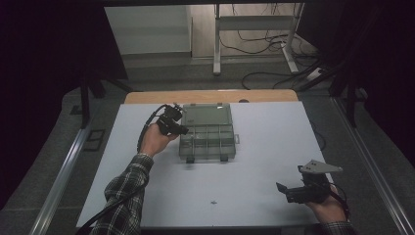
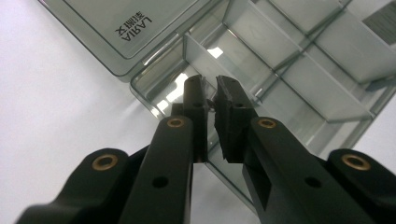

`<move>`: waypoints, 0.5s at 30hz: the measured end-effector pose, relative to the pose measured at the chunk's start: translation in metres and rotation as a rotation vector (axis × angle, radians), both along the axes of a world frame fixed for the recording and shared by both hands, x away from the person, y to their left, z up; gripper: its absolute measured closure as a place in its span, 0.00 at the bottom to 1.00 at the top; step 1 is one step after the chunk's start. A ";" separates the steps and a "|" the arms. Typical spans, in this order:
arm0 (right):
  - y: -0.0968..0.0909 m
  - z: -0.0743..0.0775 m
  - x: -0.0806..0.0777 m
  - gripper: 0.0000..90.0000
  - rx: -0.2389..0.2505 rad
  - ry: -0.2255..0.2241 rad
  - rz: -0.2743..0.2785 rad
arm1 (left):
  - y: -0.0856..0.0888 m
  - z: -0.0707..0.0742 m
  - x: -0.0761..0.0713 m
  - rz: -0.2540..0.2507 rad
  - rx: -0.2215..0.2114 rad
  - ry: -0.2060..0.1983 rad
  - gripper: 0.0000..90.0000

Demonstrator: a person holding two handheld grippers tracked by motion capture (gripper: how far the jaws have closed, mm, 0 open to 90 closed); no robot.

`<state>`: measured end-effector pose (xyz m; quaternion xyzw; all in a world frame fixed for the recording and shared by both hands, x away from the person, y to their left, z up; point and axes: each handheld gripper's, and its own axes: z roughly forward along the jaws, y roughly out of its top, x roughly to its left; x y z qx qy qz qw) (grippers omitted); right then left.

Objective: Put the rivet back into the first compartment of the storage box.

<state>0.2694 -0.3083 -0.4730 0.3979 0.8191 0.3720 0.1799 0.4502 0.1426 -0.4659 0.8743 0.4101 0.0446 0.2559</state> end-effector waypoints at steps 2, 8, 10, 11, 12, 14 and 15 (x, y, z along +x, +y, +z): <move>0.000 0.000 0.000 0.00 -0.002 0.003 0.001 | 0.000 -0.003 0.002 0.003 -0.008 0.007 0.93; 0.000 0.000 0.000 0.00 -0.009 0.005 0.003 | -0.006 -0.008 0.002 -0.002 -0.009 0.012 0.87; 0.000 -0.001 0.000 0.00 -0.006 0.004 0.000 | -0.006 -0.007 0.001 -0.008 -0.007 0.004 0.86; 0.000 0.000 0.000 0.00 -0.006 0.004 -0.002 | -0.006 -0.005 0.001 -0.010 -0.010 0.000 0.84; 0.000 0.000 0.000 0.00 -0.006 0.004 -0.001 | -0.006 -0.004 0.000 -0.010 -0.006 -0.002 0.83; 0.000 0.000 0.000 0.00 -0.011 0.004 0.001 | -0.006 -0.001 -0.002 -0.012 -0.009 -0.007 0.81; 0.000 -0.001 0.000 0.00 -0.013 0.004 0.002 | -0.006 0.000 -0.003 -0.014 -0.014 -0.011 0.80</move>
